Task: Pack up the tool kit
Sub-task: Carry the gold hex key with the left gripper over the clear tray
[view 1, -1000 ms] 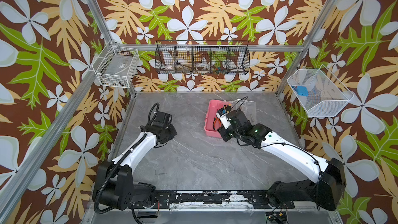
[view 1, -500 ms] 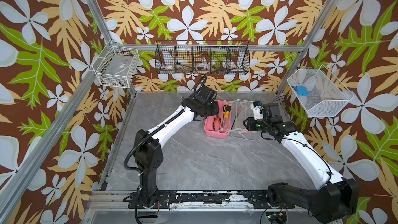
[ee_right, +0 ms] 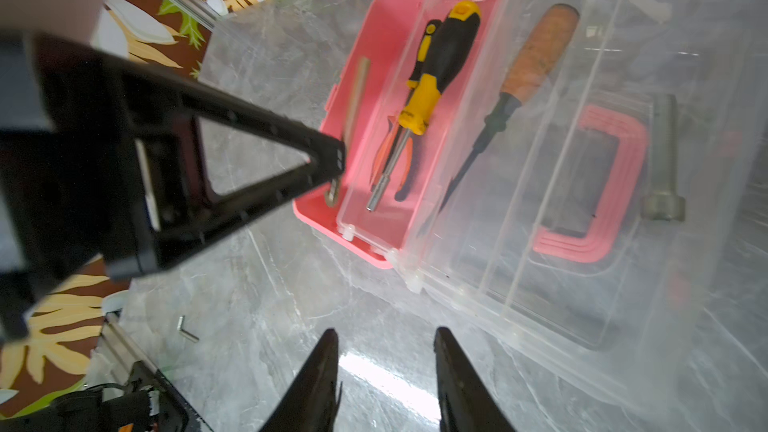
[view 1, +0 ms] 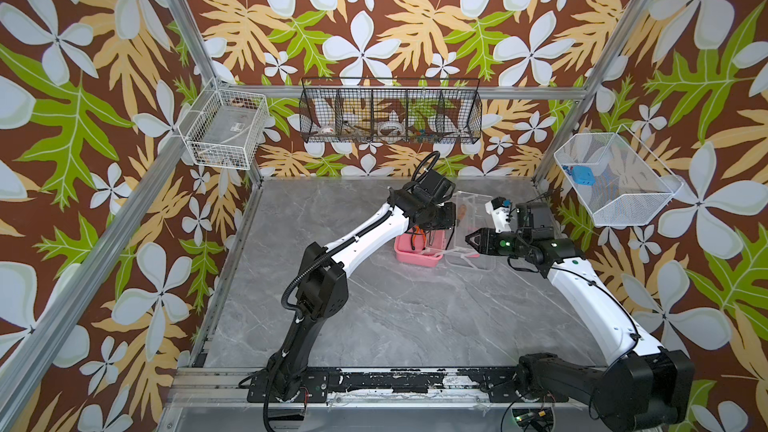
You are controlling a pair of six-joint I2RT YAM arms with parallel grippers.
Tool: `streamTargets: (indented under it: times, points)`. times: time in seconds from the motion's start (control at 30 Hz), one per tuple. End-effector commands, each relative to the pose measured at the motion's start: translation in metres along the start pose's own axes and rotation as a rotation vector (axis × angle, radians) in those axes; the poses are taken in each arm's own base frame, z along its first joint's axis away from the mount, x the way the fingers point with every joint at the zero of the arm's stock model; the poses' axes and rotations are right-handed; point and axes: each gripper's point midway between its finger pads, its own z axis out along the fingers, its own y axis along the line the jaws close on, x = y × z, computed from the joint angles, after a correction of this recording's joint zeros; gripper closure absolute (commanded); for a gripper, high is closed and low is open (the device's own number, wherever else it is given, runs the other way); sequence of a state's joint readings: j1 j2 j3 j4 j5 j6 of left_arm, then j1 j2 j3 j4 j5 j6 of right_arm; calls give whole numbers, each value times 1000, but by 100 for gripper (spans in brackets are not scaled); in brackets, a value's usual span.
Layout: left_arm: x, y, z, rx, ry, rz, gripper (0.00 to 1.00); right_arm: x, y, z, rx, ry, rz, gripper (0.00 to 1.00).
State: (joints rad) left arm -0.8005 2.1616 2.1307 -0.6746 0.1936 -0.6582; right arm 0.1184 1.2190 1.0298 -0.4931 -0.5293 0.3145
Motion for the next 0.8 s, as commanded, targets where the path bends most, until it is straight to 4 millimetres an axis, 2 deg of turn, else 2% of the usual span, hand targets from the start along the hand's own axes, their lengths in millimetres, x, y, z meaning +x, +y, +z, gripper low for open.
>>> streamTargets:
  times: [0.0, 0.2, 0.33, 0.5, 0.77]
  points:
    - [9, -2, 0, 14, 26, -5, 100, -19, 15, 0, -70, -38, 17, 53]
    - [13, -6, -8, 27, 20, -9, 100, -32, 17, 7, -87, -36, 53, 49]
    - [13, -10, -11, 39, 17, -12, 100, -33, 13, 14, -78, -17, 80, 49]
    - [14, -13, -11, 49, 21, -13, 100, -35, 18, 20, -125, -16, 107, 49]
    - [15, -18, -13, 66, 24, -10, 100, -37, 14, 31, -131, -3, 144, 54]
